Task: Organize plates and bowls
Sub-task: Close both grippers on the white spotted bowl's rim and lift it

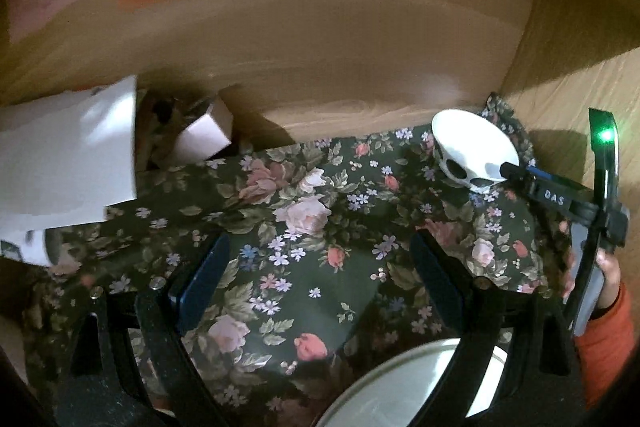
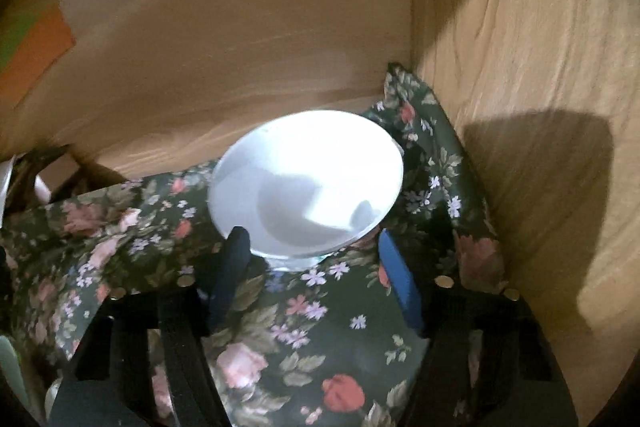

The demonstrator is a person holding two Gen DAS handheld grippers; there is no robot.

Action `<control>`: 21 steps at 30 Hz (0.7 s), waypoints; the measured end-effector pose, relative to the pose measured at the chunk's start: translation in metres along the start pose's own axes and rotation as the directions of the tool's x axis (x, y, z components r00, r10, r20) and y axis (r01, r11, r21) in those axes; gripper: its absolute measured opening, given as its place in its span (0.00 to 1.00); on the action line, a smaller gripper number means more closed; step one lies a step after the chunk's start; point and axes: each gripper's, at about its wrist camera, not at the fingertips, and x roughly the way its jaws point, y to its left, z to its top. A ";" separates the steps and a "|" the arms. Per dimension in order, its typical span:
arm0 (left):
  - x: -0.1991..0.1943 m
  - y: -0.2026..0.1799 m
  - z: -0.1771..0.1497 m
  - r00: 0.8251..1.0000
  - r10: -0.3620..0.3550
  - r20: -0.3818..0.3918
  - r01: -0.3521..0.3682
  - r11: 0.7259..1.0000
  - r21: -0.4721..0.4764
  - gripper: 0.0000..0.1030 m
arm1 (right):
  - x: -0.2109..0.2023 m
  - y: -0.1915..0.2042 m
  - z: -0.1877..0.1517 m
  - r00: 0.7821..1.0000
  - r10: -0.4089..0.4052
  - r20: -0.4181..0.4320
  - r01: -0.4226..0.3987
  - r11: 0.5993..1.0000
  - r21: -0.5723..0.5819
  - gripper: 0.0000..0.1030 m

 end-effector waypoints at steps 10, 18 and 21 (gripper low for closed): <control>0.035 -0.018 -0.003 0.996 0.004 -0.090 0.001 0.998 0.056 0.89 | 0.024 -0.014 0.000 0.999 -0.005 -0.053 0.008 0.998 0.055 0.47; 0.040 -0.023 -0.003 0.996 0.003 -0.092 0.002 0.999 0.052 0.89 | 0.035 -0.016 -0.001 0.995 0.019 -0.102 -0.014 0.999 0.048 0.22; 0.041 -0.022 -0.003 0.996 0.009 -0.094 -0.005 0.999 0.040 0.89 | 0.029 -0.009 -0.002 0.993 0.051 -0.102 -0.049 0.999 0.018 0.19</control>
